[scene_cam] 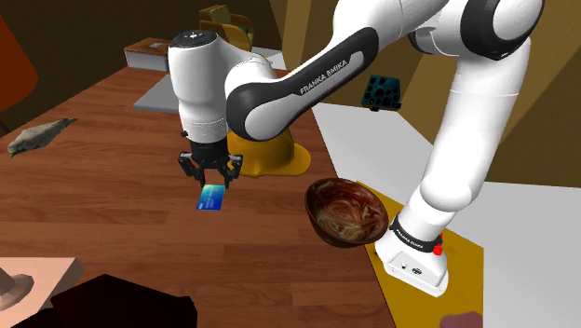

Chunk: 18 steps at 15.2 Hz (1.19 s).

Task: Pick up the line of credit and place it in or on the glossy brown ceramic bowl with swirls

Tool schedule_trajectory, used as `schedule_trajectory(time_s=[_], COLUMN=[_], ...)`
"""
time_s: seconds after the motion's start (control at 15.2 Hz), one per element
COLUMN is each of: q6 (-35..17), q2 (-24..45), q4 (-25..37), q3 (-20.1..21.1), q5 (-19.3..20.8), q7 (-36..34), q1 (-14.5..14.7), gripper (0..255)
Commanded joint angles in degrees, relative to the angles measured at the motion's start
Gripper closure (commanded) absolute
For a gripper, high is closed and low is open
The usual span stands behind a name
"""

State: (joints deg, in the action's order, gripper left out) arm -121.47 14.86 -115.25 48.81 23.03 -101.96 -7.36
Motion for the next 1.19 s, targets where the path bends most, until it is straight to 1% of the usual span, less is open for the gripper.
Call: schedule_trajectory(time_s=[0.0,0.59,1.12], q6=[1.1,6.5,11.7], q2=[-0.9,-4.8,-7.3], q4=[0.6,4.0,8.0], q3=[0.4,1.8,2.4], q5=[-1.0,-5.2,-7.9], q7=[0.8,4.2,6.7], q1=[-0.4,-1.7,-2.3], gripper=[255,255,255])
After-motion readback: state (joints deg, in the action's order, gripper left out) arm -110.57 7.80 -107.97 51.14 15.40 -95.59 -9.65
